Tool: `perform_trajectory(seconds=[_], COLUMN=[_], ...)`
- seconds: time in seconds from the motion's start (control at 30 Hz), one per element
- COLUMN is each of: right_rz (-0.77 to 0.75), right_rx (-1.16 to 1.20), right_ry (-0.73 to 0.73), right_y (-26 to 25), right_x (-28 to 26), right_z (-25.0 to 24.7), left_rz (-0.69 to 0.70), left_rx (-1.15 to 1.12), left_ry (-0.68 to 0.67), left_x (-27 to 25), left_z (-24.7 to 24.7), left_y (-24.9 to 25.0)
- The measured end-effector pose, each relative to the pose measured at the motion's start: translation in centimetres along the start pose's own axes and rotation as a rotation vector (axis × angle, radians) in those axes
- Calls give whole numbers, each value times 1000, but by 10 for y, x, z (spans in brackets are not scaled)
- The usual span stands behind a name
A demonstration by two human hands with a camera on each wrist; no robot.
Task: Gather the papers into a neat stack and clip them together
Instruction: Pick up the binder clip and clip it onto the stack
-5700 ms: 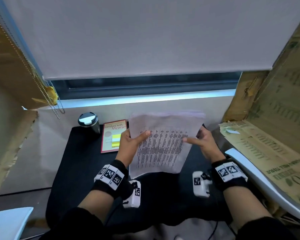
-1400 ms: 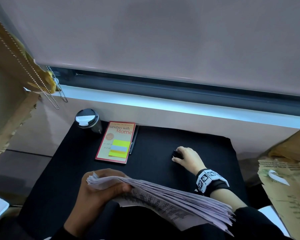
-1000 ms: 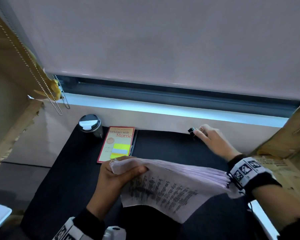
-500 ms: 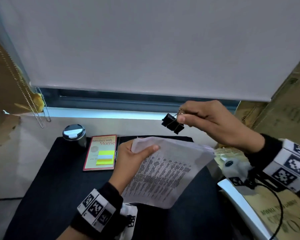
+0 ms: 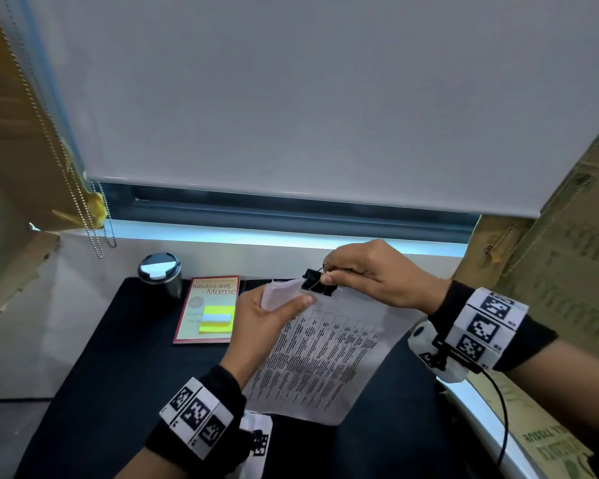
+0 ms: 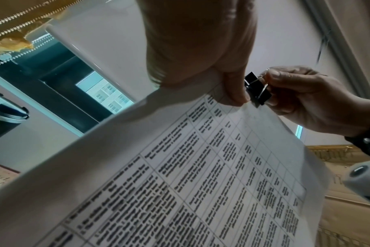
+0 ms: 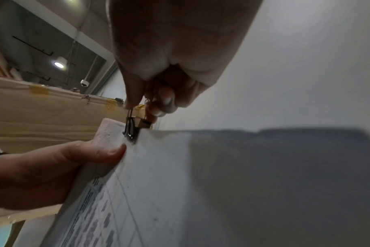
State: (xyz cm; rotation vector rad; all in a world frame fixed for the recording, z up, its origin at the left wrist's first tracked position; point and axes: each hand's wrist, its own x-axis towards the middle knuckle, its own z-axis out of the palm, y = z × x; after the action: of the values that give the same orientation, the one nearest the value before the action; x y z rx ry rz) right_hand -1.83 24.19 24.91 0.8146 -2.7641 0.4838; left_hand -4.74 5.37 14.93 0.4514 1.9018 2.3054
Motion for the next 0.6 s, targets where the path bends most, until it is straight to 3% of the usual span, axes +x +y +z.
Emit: perform_trajectory(seconds=[0.33, 0.6], right_rz=[29, 49], right_rx=[19, 25], right_ry=[-99, -93], right_y=[16, 18], right_x=[6, 3], right_z=[0, 3], left_rz=[-12, -22], left_rx=[-22, -76], left_ry=[-12, 11], left_x=[9, 12], left_z=[-17, -23], left_y=[-2, -8])
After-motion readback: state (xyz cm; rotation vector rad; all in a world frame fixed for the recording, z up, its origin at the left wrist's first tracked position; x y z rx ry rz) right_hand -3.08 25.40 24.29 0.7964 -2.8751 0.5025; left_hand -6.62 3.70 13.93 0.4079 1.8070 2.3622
